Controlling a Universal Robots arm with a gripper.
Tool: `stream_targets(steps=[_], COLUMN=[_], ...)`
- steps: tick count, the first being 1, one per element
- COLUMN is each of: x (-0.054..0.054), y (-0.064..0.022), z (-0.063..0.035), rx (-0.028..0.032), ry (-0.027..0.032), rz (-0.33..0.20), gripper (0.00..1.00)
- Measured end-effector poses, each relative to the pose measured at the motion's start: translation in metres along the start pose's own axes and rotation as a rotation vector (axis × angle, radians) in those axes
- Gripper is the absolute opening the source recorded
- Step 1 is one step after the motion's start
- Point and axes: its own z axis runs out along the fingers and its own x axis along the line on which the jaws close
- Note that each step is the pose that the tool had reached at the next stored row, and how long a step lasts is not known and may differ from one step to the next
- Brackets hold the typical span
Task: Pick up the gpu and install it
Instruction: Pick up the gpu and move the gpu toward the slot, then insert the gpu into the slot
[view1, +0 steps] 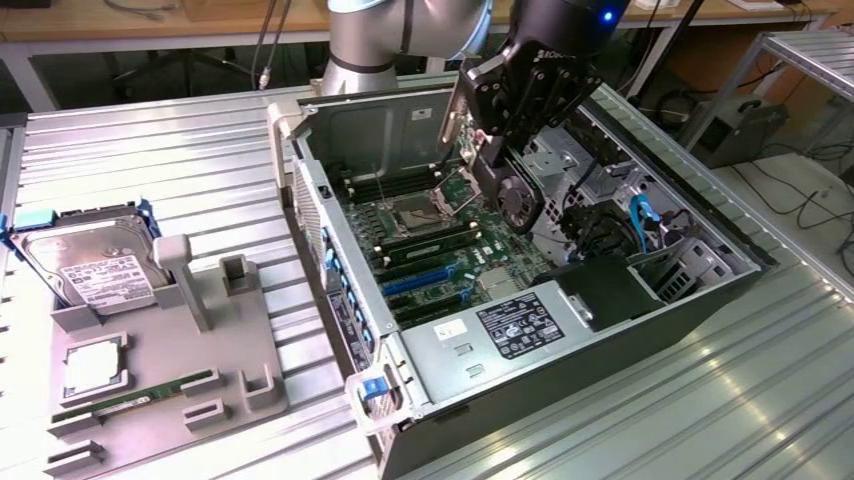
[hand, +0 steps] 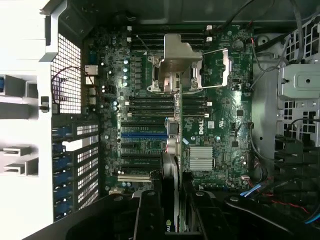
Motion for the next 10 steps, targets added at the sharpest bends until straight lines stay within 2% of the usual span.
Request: stream_targets(steps=[10], x=[0.0], y=[0.0], z=[0.0], rx=[0.0], ry=[0.0], rz=[0.0], gripper=[0.26])
